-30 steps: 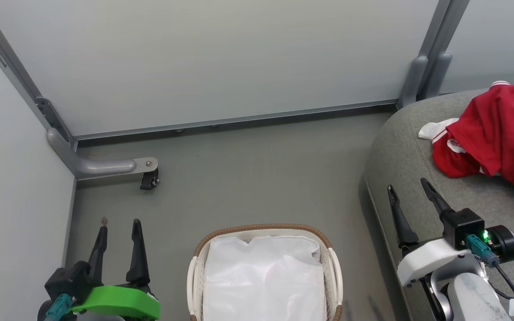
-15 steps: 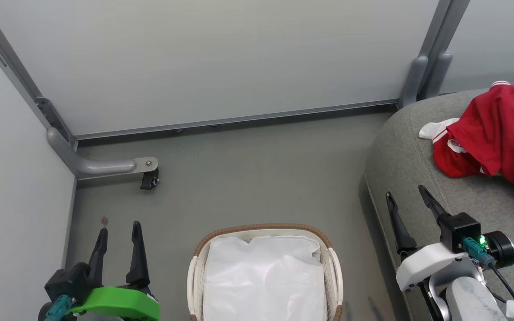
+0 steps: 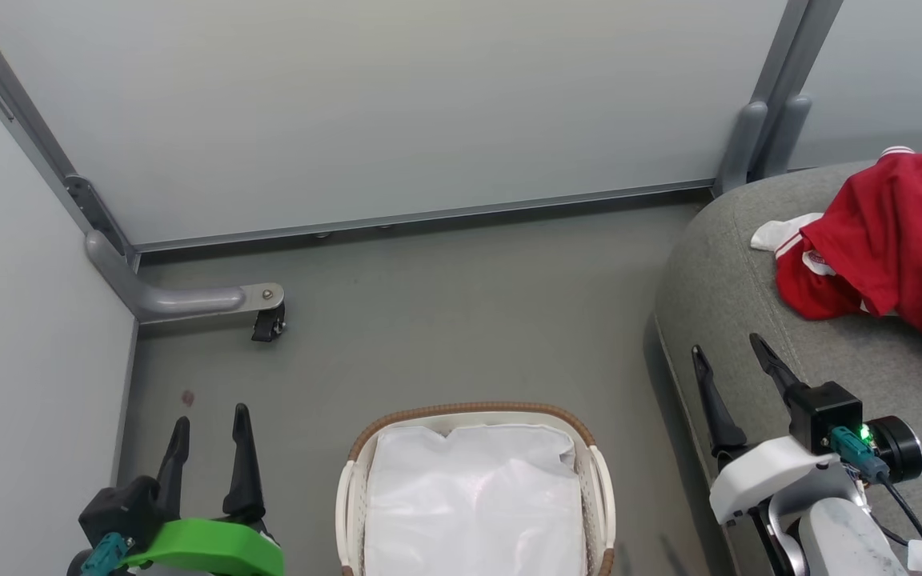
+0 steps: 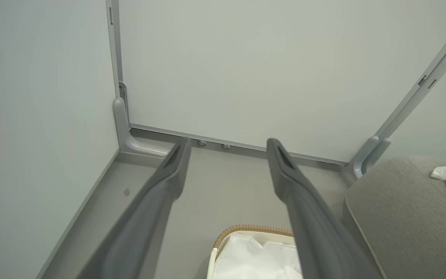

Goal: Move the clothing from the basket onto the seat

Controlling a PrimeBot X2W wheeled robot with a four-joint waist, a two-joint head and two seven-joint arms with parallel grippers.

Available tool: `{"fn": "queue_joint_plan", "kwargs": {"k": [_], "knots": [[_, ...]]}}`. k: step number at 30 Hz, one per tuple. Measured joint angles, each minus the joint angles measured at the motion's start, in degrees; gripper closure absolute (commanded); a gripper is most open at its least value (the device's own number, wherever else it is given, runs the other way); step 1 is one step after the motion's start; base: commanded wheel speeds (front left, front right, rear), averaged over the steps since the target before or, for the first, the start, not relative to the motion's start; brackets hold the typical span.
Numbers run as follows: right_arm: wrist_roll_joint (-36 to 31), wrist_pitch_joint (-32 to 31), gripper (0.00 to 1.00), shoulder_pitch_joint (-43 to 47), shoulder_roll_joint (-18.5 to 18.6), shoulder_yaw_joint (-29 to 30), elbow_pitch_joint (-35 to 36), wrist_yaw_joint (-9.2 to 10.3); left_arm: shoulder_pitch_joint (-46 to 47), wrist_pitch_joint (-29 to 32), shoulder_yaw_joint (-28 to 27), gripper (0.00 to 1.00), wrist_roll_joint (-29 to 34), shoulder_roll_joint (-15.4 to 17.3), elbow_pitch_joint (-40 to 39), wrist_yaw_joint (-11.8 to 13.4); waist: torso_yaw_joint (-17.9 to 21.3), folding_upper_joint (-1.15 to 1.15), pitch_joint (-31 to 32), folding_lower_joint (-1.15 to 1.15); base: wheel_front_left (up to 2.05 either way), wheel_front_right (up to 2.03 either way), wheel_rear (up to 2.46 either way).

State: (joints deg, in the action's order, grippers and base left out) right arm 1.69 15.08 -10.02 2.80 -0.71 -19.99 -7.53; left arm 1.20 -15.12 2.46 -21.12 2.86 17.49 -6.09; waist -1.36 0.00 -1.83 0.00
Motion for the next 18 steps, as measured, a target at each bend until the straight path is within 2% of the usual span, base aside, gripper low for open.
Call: {"fn": "queue_joint_plan", "kwargs": {"k": [1,7,18], "knots": [[0.03,0.0,1.0,0.05,-0.04,-0.03,-0.13,0.0,0.0,0.0,0.01,1.0,0.0,-0.01,0.24,0.0,0.01,0.0,0.01,0.0,0.0,0.0,0.0],[0.89,-0.81,1.0,1.76,-0.59,0.15,-2.94,0.0,-0.14,0.51,0.07,1.0,-0.73,-0.29,2.91,0.01,0.02,0.0,0.04,0.0,0.0,0.0,0.0],[14.11,-3.87,1.0,1.87,-0.59,1.22,-1.98,0.0,-0.14,3.56,-1.08,1.0,-11.12,-0.3,2.32,-0.01,0.14,0.0,0.18,0.0,0.0,0.0,0.0]]}}
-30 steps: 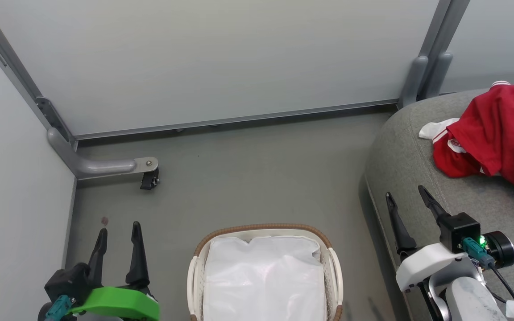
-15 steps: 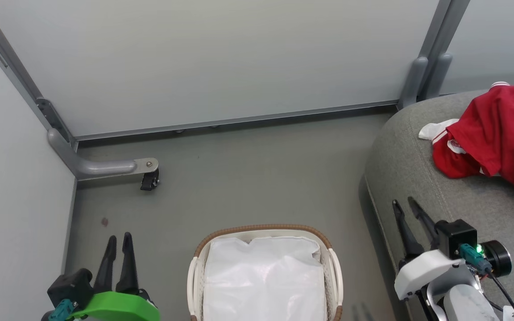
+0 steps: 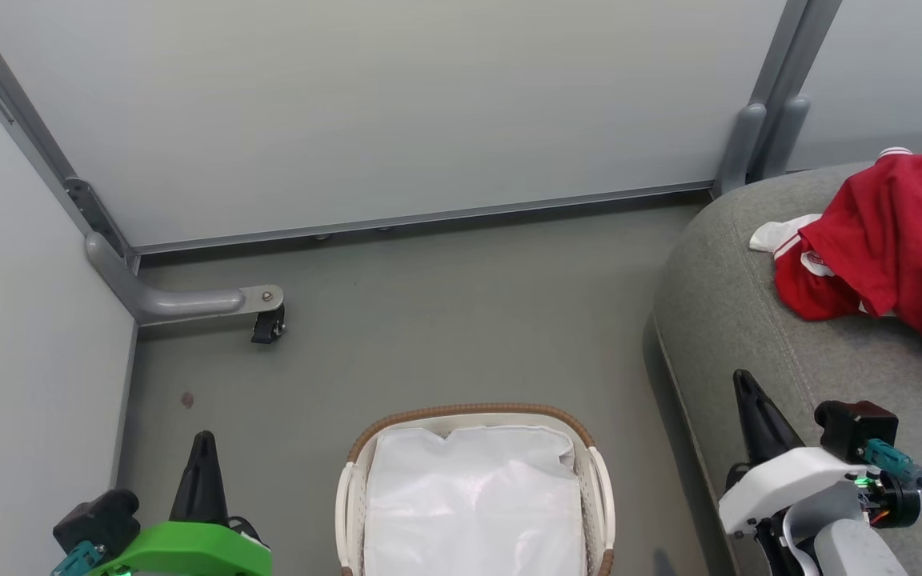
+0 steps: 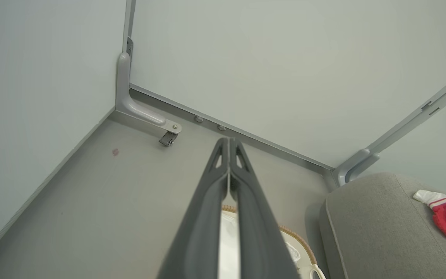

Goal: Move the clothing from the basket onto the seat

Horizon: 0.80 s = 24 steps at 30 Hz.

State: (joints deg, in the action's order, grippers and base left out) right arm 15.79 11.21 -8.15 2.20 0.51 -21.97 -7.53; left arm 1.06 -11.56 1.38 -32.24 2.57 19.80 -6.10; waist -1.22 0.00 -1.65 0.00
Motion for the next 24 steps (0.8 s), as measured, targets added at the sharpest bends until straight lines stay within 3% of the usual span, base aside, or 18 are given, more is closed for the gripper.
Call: {"fn": "queue_joint_plan", "kwargs": {"k": [24], "knots": [[23.81,-5.26,1.0,0.52,0.08,1.69,2.65,0.0,0.91,5.61,-2.5,1.0,-18.51,0.0,-1.8,-0.44,0.26,0.0,0.31,0.0,0.0,0.0,0.0]]}}
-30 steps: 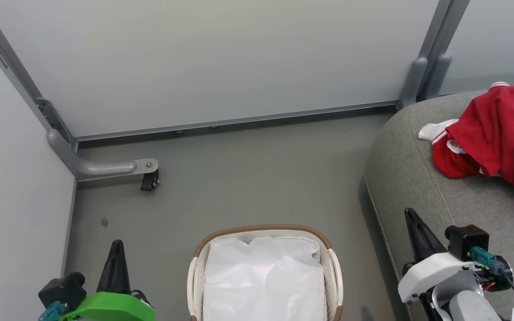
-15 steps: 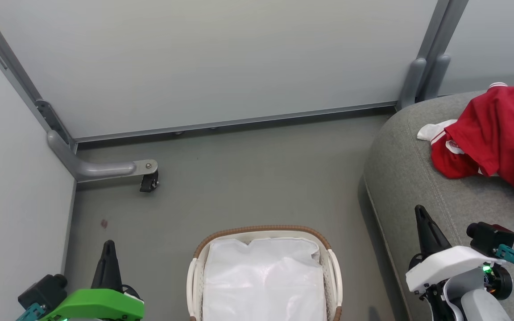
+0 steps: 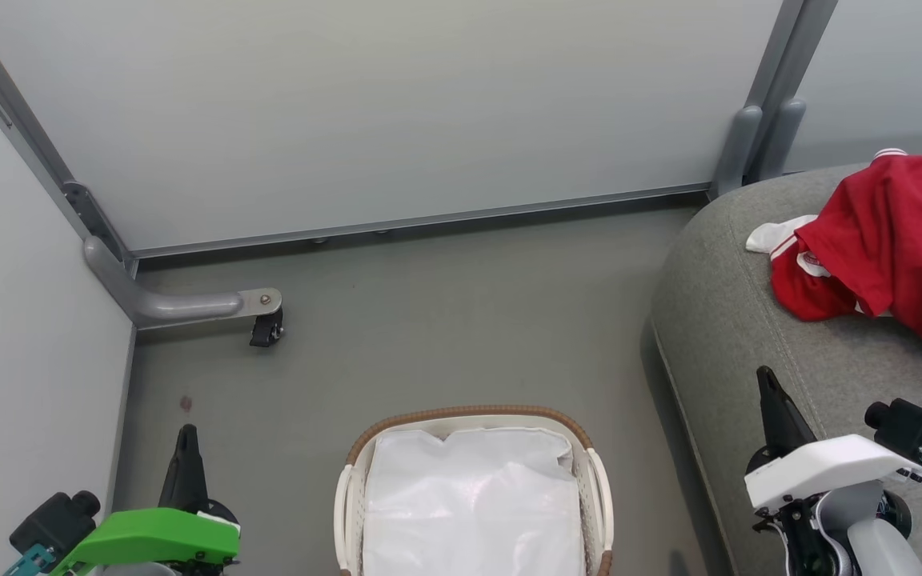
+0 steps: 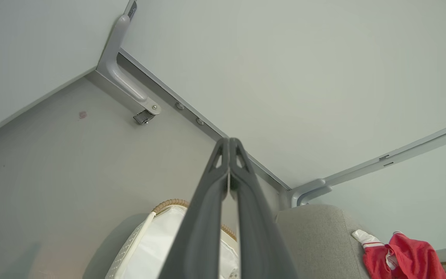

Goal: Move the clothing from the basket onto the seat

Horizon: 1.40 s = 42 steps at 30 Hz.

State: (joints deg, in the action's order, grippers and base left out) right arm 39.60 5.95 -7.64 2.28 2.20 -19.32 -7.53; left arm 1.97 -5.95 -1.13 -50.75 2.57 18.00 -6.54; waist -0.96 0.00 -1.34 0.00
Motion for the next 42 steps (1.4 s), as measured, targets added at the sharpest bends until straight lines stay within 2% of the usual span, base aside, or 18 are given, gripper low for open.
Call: {"fn": "queue_joint_plan", "kwargs": {"k": [18,42], "knots": [[14.21,-3.44,1.0,0.26,0.09,1.15,1.42,0.01,1.04,3.41,-1.38,1.0,-11.22,0.02,-1.04,-0.1,0.19,0.0,0.23,0.0,0.0,0.0,0.0],[29.63,-7.05,1.0,0.65,0.23,2.42,2.93,0.01,2.16,7.1,-2.96,1.0,-23.5,0.04,-2.2,-0.48,0.45,0.0,0.54,0.0,0.0,0.0,0.0]]}}
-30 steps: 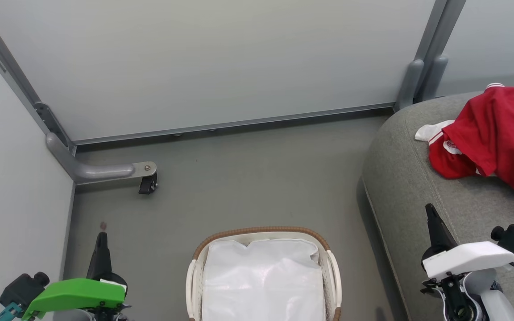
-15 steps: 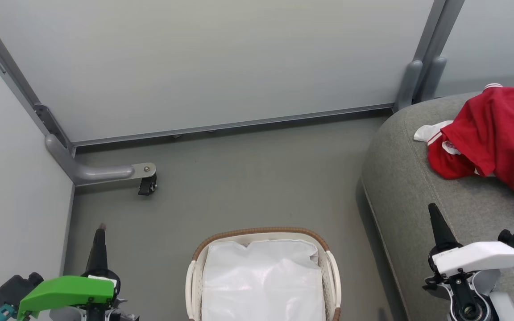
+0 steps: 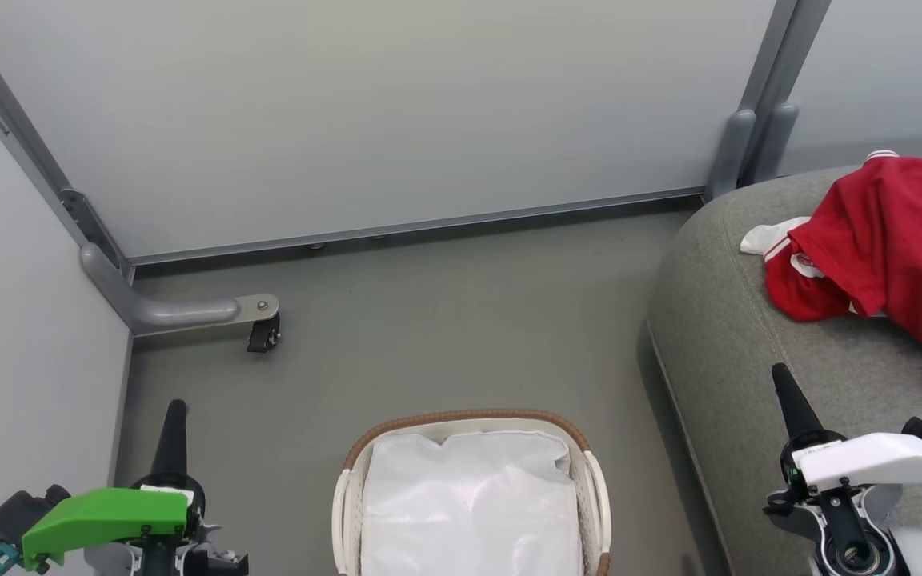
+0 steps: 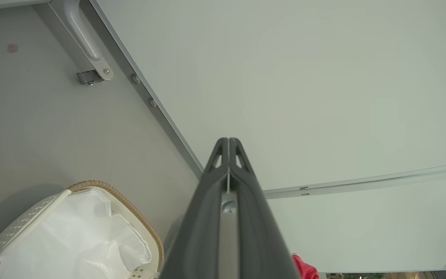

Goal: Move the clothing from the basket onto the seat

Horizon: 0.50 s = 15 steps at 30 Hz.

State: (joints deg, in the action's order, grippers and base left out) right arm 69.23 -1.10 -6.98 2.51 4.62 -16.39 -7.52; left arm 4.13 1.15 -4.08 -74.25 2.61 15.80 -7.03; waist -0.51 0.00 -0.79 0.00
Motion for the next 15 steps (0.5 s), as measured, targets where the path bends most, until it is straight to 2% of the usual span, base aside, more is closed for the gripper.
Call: {"fn": "queue_joint_plan", "kwargs": {"k": [15], "knots": [[8.09,-1.93,1.0,0.19,0.08,0.65,0.8,0.03,0.58,1.83,-0.89,1.0,-6.14,0.02,-0.6,-0.05,0.16,0.0,0.19,0.0,0.0,0.0,0.0]]}}
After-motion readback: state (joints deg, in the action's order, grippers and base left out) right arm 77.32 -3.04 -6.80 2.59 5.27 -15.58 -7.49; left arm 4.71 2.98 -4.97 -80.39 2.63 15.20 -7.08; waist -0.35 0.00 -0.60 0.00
